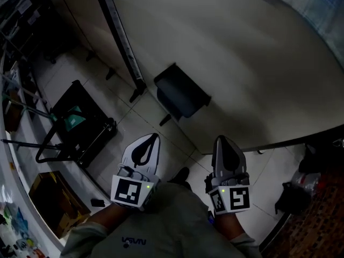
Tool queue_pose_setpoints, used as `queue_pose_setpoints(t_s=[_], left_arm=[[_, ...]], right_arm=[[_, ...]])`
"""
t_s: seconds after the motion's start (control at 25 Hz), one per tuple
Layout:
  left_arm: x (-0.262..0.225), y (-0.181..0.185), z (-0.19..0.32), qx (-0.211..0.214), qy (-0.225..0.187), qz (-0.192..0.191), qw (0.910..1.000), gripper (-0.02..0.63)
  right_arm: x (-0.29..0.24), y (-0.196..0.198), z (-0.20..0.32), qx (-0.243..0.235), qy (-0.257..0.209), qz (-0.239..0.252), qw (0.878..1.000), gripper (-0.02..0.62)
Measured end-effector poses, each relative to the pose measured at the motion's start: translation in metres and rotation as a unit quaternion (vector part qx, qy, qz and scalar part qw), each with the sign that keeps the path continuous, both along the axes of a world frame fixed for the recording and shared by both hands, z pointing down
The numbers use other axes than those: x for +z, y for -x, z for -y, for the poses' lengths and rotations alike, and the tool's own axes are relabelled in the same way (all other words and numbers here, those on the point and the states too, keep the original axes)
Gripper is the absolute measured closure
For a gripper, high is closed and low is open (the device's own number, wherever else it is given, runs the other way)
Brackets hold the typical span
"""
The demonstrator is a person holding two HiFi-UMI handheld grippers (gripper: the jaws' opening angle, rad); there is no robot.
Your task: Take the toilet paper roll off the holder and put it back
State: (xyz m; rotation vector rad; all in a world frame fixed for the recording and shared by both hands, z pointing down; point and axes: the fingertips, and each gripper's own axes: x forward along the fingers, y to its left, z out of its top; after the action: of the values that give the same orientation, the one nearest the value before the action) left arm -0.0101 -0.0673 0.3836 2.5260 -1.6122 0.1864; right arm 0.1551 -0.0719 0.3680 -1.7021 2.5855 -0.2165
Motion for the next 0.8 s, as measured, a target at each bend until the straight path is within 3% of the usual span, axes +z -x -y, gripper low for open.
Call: queue_pose_setpoints(t_s=[0.36, 0.8], left_arm=[[-0.016, 0.039, -0.051, 0.004, -0.025, -0.012, 0.9996, 0.598], [-0.022, 0.076, -0.142, 0.034, -0.039, -0.026, 0.9983, 0.598]], right_arm=[[-0.012, 0.031, -0.052, 0.031, -0.007, -0.017, 0.999, 0.595], [-0.012, 0.069, -0.150, 0.076, 0.001, -0.040, 0.996, 0.595]])
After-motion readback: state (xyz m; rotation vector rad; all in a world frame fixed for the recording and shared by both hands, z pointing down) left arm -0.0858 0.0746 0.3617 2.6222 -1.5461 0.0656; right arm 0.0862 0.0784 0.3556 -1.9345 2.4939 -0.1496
